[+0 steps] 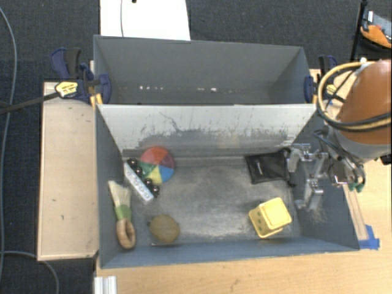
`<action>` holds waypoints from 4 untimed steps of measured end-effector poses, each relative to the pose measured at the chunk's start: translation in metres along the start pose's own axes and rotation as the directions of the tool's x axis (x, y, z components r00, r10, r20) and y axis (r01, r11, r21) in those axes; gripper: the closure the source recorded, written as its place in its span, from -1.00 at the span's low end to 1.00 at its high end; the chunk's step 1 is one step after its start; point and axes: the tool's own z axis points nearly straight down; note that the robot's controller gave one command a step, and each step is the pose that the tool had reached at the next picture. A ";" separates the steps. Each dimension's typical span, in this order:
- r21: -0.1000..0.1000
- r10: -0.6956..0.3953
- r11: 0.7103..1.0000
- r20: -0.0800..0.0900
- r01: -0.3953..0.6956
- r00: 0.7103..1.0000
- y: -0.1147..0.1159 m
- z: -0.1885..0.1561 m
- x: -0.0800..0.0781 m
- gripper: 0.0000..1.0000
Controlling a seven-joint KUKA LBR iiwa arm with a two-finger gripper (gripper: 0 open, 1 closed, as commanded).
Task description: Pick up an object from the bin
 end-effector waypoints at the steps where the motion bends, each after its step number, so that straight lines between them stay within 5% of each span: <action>1: 0.002 -0.003 1.000 0.008 0.003 1.000 0.000 -0.004 -0.001 -1.00; 2: 0.002 -0.005 1.000 0.009 0.005 1.000 0.001 -0.003 -0.001 -1.00; 3: 0.001 -0.149 0.989 0.005 0.149 0.989 0.030 0.038 -0.003 -1.00; 4: 0.005 -0.206 0.978 0.012 0.206 0.978 0.060 0.051 -0.024 -1.00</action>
Offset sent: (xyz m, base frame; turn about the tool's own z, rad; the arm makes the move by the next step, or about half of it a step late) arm 0.0007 0.0730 -0.0960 -0.0632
